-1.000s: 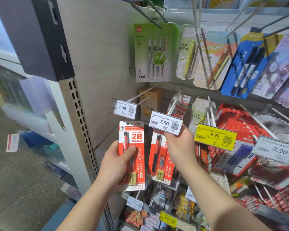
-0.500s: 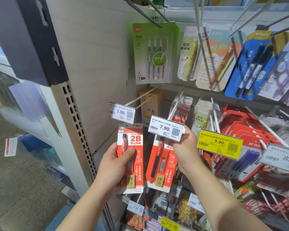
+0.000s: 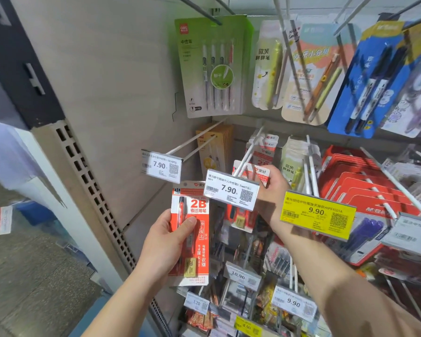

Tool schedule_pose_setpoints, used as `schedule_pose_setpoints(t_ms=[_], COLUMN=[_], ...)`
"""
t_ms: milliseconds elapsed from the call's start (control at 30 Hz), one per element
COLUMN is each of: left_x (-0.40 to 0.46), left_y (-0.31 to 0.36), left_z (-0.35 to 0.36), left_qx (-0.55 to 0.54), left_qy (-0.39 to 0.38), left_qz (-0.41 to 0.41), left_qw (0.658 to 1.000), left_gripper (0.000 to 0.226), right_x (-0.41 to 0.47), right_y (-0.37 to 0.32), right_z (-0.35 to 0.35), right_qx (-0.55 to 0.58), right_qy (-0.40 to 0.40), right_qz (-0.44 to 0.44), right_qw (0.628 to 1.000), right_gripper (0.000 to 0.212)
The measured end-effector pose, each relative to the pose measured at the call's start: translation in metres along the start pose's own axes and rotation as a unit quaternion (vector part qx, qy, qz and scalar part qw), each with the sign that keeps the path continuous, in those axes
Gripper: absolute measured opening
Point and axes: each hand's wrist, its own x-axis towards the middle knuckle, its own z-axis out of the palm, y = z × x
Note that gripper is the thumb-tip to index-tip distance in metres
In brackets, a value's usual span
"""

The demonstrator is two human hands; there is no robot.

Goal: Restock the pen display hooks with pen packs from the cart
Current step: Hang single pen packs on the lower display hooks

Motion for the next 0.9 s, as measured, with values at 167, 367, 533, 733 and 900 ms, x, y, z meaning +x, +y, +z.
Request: schedule_pose_setpoints(t_ms=[167,367,533,733,900], left_x=[0.002,0.001,-0.001,-0.006,-0.008], left_y=[-0.003,-0.004,-0.002,0.002,0.006], left_z=[0.005,0.007,0.004,0.004,0.004], left_qx=[0.004,0.002,-0.001,-0.005,0.001], left_qy=[-0.005,-0.002,-0.004,-0.021,-0.04], left_qz=[-0.002,0.001,-0.003,-0.008,-0.007], left_qw=[1.0,1.0,1.0,1.0,0.999], left_gripper=[0.018,0.015,0.015,0.016,0.018], right_x=[0.011,0.028,0.037,0.041,0.038], right_y=[0.005,0.005,0.006,0.009,0.017], right_z=[0.0,-0.001,0.003,0.003,-0.001], right_qx=[-0.067,-0.126,-0.128,-0.124,-0.105], right_qy=[0.037,0.052,0.067,0.06,0.054], right_qz=[-0.018,-0.03,-0.019,0.012,0.034], right_qw=[0.997,0.99,0.989,0.99,0.992], right_gripper=[0.029,0.022,0.024,0.036,0.03])
